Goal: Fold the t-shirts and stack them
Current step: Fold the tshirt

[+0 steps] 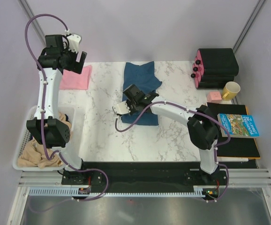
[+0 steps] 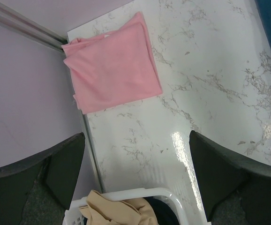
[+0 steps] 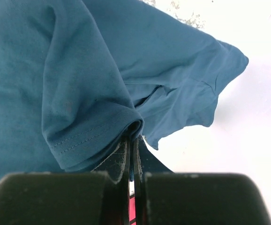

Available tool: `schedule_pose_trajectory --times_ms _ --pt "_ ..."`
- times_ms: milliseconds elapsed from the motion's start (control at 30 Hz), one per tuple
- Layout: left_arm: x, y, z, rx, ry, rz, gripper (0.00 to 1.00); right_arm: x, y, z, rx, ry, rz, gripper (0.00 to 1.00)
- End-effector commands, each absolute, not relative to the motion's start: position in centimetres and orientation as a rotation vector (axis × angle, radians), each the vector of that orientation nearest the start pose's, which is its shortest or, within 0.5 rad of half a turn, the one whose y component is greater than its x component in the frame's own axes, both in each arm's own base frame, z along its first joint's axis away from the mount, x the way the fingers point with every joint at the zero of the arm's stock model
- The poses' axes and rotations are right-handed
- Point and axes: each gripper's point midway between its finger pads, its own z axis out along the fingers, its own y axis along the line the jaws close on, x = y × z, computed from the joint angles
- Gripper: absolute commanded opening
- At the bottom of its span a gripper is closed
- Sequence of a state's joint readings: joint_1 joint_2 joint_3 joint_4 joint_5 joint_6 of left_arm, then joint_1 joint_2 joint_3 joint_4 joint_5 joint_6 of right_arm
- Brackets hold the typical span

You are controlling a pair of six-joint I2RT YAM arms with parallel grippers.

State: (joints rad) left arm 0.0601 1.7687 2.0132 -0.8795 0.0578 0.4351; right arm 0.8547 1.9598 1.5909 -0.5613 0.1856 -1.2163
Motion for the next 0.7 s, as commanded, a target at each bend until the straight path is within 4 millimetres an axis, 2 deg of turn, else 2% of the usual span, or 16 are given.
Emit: schedule_pose_trajectory --times_ms 0,300,567,600,667 --pt "47.8 3.5 32.0 0.404 2.125 0.183 1.0 41.3 34.5 14.3 -2.045 1.299 -0.456 0.0" --pt "48.0 3.9 31.5 0.395 2.136 0.181 1.0 43.9 35.5 13.8 -1.978 1.297 -0.476 0.0" --pt "48.2 4.1 30.9 0.394 2.148 0.179 1.0 45.5 35.0 13.4 -1.918 1.334 -0.538 0.0" --pt "48.2 4.0 30.9 0.393 2.148 0.174 1.0 45.9 35.1 13.8 -1.88 1.33 -0.556 0.0" --pt "48.2 4.1 30.8 0.393 2.151 0.173 1.0 46.7 34.3 13.5 -1.82 1.37 -0.627 0.13"
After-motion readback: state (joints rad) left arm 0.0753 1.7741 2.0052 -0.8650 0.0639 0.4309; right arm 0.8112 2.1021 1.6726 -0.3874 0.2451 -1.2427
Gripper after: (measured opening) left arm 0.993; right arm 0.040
